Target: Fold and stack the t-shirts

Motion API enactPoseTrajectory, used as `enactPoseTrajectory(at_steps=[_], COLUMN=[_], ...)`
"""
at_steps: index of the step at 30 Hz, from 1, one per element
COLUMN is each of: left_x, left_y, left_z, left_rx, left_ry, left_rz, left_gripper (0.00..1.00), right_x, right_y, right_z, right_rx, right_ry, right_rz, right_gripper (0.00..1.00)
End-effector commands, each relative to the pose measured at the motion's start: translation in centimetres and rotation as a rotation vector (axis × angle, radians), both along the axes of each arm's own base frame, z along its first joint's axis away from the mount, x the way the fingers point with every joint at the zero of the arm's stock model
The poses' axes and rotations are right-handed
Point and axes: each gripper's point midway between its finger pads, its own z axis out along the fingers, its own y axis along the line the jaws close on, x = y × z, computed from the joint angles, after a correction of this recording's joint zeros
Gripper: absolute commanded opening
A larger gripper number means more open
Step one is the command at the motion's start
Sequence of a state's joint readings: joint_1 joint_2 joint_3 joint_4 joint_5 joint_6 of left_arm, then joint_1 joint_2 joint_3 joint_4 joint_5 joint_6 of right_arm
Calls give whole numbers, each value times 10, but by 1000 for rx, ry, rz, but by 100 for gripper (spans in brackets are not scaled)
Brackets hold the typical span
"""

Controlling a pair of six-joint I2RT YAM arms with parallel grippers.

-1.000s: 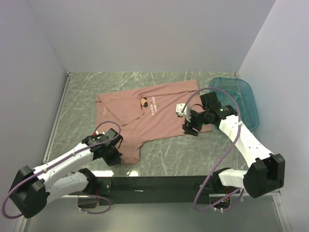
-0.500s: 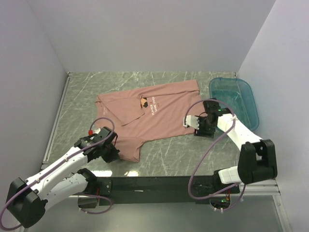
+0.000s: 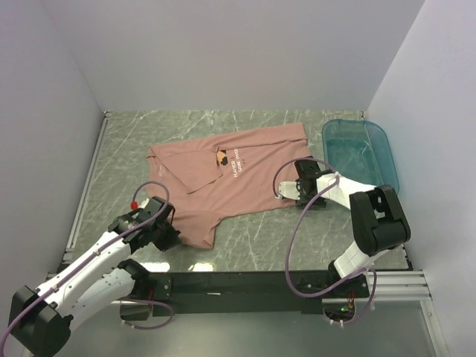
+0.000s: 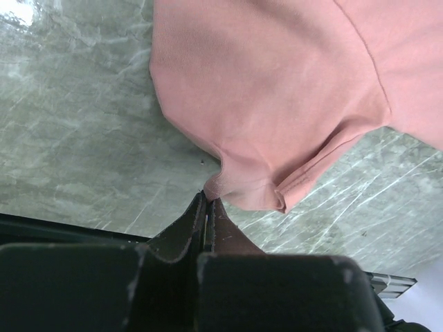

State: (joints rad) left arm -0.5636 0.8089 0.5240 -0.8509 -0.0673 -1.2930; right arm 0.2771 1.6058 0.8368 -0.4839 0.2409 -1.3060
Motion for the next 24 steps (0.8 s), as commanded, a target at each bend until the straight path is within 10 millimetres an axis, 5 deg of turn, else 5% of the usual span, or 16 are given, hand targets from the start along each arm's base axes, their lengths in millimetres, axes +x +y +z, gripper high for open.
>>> enactPoseTrajectory(at_steps=[1,9,13,16,24], left_x=[2,3,4,8,26], left_y=[1,2,2,3,7], left_z=[3,4,5,10,30], left_rx=[-6,-8,-12,-12,-47], left_ry=[-19,-22,-21,-37,-92], left_rz=[-15,-10,-8,-1,44], left_gripper=[0,0,0,0,1], right_x=[4,-3,-7,-5,12], right_y=[-9,-4,2,10,21], right_z=[-1,-13,-19,-13,25], right_rx=[-58,-17,30,80,166], right_ry=[-37,17,46,47,-18], right_rz=[-12,3,-2,-11,-43], right_gripper=[59,53,37,19,12])
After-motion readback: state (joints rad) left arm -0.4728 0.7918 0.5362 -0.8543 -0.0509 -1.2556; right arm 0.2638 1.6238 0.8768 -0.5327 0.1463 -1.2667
